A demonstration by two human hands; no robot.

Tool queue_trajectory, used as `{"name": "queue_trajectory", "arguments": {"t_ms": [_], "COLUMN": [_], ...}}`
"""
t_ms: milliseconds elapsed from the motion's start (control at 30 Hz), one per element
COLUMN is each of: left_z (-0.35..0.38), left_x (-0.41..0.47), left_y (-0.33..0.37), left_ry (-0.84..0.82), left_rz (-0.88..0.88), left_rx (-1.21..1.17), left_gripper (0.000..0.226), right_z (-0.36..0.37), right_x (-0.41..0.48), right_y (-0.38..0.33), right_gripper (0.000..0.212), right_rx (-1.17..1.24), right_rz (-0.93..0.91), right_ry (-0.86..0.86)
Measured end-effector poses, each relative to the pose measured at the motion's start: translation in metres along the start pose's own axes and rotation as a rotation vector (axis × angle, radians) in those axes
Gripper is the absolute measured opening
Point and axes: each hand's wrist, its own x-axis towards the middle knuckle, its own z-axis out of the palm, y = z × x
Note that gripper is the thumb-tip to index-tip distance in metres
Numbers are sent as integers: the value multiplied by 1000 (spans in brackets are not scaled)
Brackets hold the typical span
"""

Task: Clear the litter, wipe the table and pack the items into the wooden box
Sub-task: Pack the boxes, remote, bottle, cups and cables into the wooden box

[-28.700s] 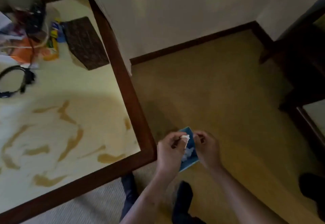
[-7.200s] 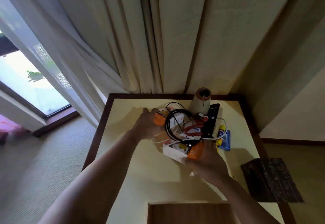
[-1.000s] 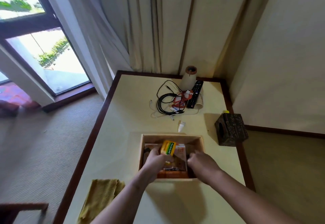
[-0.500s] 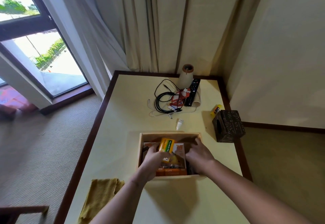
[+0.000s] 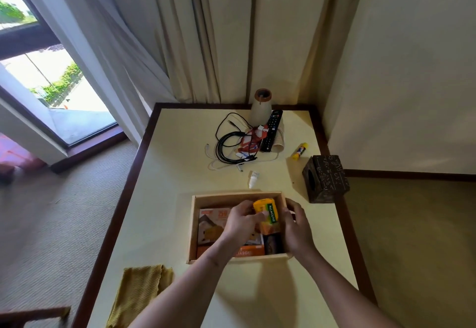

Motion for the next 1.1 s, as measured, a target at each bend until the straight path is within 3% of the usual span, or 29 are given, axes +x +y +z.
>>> {"name": "queue_trajectory", "arguments": {"t_ms": [100, 200, 333, 400, 533, 633, 767, 867, 1100], "left_z": [11, 15, 17, 17, 12, 16, 19, 21, 18], "left_x": [6, 11, 17, 20, 23, 27, 30, 28, 34], "left_y": [-4, -7, 6, 11, 8, 4, 1, 4, -13], "left_ry": [34, 43, -93, -139, -192, -200, -173, -186, -304], "left_rz": [-7, 7, 7, -64, -165, -12, 225, 315, 385], "left_rx": [98, 353, 536, 541, 477, 697, 960, 1106, 1265], "left_gripper": [26, 36, 27, 21, 35, 19, 36, 33, 20], "right_z": [4, 5, 5, 4, 4, 4, 4, 2, 4], "right_x": [-2, 2, 4, 5, 4, 4, 3, 3, 3], "right_y": [5, 13, 17, 17, 17, 17, 16, 17, 16], "right_gripper": [31, 32, 34, 33, 48, 51, 44, 34, 48], "right_rx": [49, 11, -9, -25, -39, -39, -28, -33, -23], "right_rz": [-8, -22, -64, -68, -94, -109, -105, -105, -115], "right_ry": [22, 37, 37, 22, 16, 11, 1, -14, 3]}}
